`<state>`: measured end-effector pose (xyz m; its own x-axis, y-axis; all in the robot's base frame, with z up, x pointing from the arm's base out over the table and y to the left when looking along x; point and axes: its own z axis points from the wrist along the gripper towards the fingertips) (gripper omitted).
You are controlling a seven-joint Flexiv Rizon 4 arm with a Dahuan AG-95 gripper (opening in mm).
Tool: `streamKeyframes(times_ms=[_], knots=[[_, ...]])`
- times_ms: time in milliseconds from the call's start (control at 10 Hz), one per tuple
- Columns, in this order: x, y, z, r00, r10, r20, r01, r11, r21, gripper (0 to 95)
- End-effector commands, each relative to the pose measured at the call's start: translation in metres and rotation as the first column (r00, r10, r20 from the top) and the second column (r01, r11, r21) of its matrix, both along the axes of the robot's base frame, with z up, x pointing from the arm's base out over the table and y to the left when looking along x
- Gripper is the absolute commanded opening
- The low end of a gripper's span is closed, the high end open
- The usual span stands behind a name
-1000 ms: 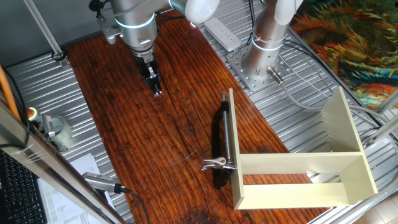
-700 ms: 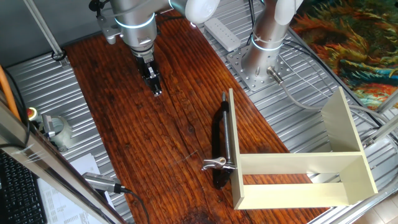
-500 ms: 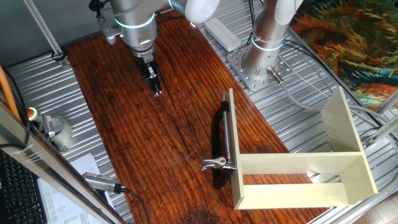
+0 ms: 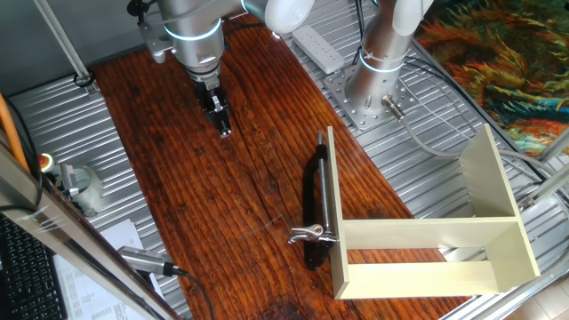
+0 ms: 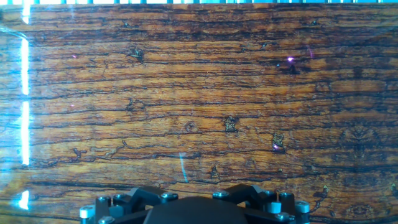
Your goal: Turn on the water tap
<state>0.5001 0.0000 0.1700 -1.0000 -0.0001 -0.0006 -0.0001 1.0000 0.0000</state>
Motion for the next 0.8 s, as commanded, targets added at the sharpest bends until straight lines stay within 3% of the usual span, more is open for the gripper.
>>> streamKeyframes(times_ms=[100, 800], knots=[[-0.0001, 0.0000, 0.0000, 0.999, -0.044, 0.023, 0.043, 0.998, 0.041, 0.0], [-0.0005, 0.0004, 0.0007, 0.999, -0.038, 0.020, 0.037, 0.999, 0.035, 0.0]])
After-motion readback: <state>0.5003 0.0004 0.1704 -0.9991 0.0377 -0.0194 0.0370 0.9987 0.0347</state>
